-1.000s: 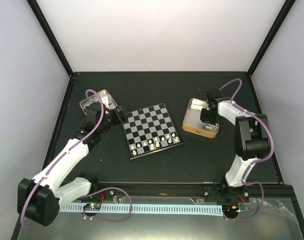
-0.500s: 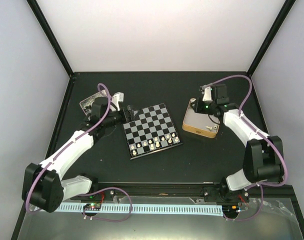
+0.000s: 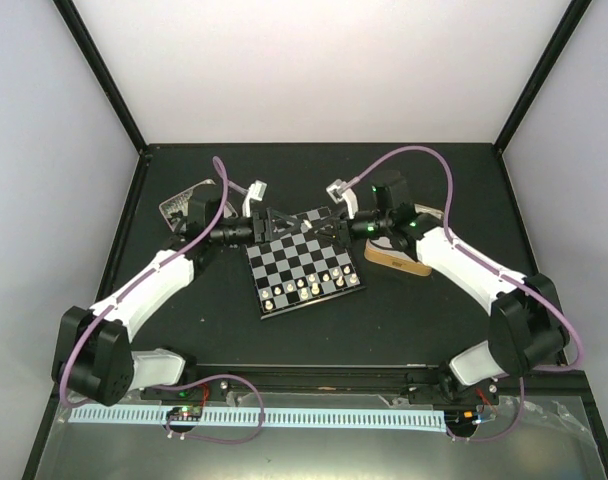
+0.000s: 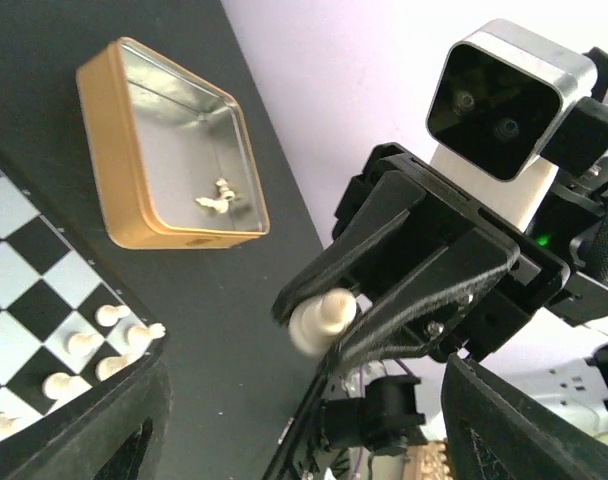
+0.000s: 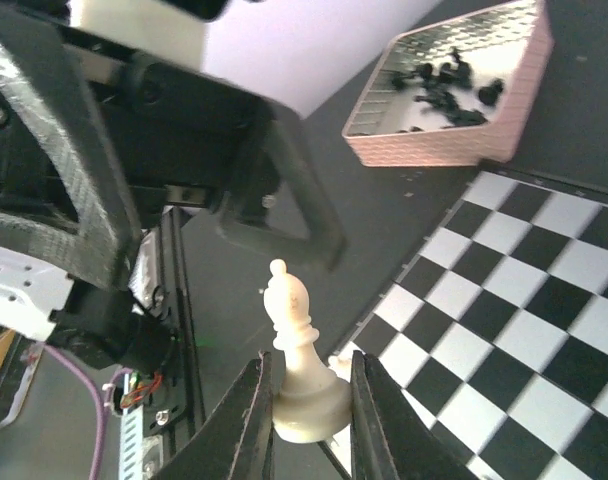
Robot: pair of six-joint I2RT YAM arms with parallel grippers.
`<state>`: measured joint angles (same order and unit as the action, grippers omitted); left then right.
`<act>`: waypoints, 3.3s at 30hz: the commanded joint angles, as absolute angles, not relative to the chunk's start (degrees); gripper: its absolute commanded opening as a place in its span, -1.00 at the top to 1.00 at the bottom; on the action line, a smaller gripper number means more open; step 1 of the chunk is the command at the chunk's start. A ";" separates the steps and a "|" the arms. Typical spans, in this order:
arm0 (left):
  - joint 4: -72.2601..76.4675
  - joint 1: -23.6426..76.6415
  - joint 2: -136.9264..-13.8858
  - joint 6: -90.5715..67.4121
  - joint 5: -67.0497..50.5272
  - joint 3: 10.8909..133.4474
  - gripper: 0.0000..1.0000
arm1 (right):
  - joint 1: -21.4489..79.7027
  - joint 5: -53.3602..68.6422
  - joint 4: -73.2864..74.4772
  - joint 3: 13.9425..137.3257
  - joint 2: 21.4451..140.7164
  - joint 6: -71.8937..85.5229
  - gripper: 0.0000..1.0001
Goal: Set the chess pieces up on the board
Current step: Place the chess piece on the chessboard.
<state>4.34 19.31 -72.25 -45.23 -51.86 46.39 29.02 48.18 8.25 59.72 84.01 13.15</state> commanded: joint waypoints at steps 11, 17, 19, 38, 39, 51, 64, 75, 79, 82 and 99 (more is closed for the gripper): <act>2.74 20.19 -77.54 -43.86 -62.60 51.46 0.09 | 33.28 52.34 13.15 65.57 87.46 6.97 0.77; 2.81 20.30 -78.72 -43.37 -63.52 51.60 0.56 | 33.57 51.76 14.30 66.05 87.82 6.57 0.77; 2.62 20.38 -78.67 -42.95 -63.52 51.49 0.71 | 33.58 51.60 14.40 65.96 87.80 6.59 0.77; -19.78 25.56 -72.06 -20.95 -31.79 53.37 0.97 | 29.46 28.85 10.45 55.05 78.11 18.21 -0.21; -20.83 26.85 -72.19 -20.05 -29.36 53.55 0.97 | 28.84 24.54 9.90 53.87 76.79 20.39 -0.21; -22.42 45.08 -79.97 -12.39 -12.25 57.93 0.97 | 23.50 -10.43 17.14 45.89 67.81 41.74 -0.22; -19.97 54.97 -93.44 -11.19 -0.28 62.25 0.97 | 17.34 -1.12 16.15 41.84 72.99 47.25 -0.21; -19.69 55.29 -98.19 -12.53 3.03 62.14 0.97 | 16.52 1.10 16.17 41.96 74.83 47.24 -0.20; -19.53 55.21 -99.51 -12.32 5.22 62.13 0.93 | 16.35 1.64 16.04 42.01 75.06 47.26 -0.20; -19.42 55.24 -100.37 -11.97 5.89 62.21 0.92 | 16.35 2.01 16.00 42.15 75.30 47.13 -0.20; -19.12 55.20 -99.49 -12.12 4.31 61.27 0.58 | 16.17 3.34 16.17 42.54 75.68 47.00 -0.20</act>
<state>-19.90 54.94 -100.22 -12.19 4.32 60.82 16.60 2.81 16.93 41.95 75.61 46.65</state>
